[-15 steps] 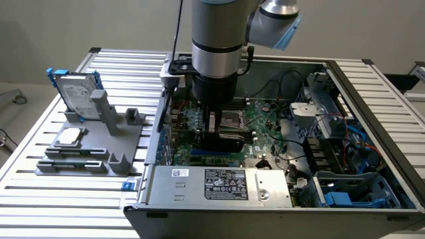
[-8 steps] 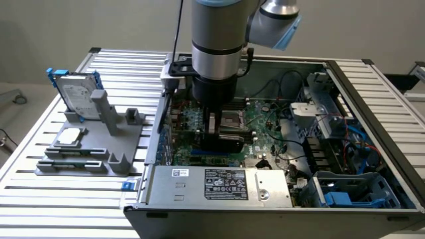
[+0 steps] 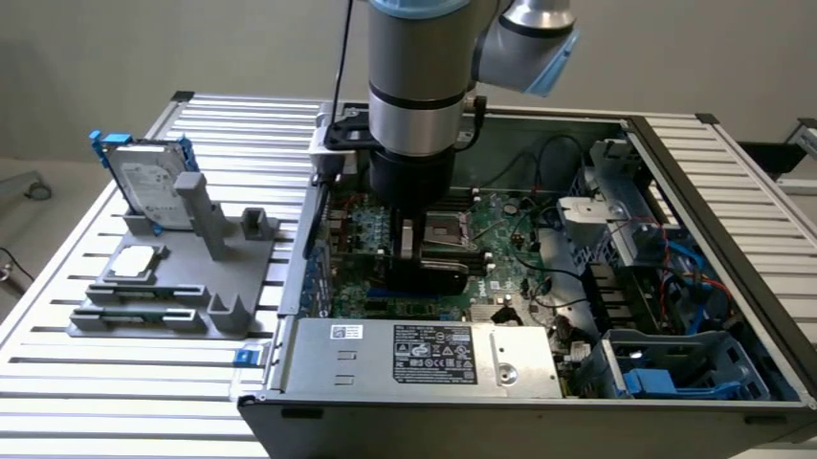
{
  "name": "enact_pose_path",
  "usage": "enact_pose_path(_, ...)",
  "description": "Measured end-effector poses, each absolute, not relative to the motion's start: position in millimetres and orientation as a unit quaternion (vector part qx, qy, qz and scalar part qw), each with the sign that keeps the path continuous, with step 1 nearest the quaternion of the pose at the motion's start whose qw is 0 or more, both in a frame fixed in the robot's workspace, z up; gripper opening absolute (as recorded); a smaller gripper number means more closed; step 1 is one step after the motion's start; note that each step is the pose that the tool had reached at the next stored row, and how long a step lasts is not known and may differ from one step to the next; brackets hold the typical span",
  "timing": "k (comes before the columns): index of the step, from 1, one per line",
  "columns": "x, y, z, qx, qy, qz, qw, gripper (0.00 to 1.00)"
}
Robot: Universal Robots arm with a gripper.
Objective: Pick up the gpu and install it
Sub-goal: 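Insert the gpu into the slot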
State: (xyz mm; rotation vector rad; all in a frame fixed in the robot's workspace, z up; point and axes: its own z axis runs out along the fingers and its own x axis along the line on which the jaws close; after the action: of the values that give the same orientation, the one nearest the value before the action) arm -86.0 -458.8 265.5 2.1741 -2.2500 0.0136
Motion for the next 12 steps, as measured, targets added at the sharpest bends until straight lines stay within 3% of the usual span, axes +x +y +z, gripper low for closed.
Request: enact_pose_path(12,-88.1,-458.0,264.4,0.696,-0.718,0.003,0.005,0.26)
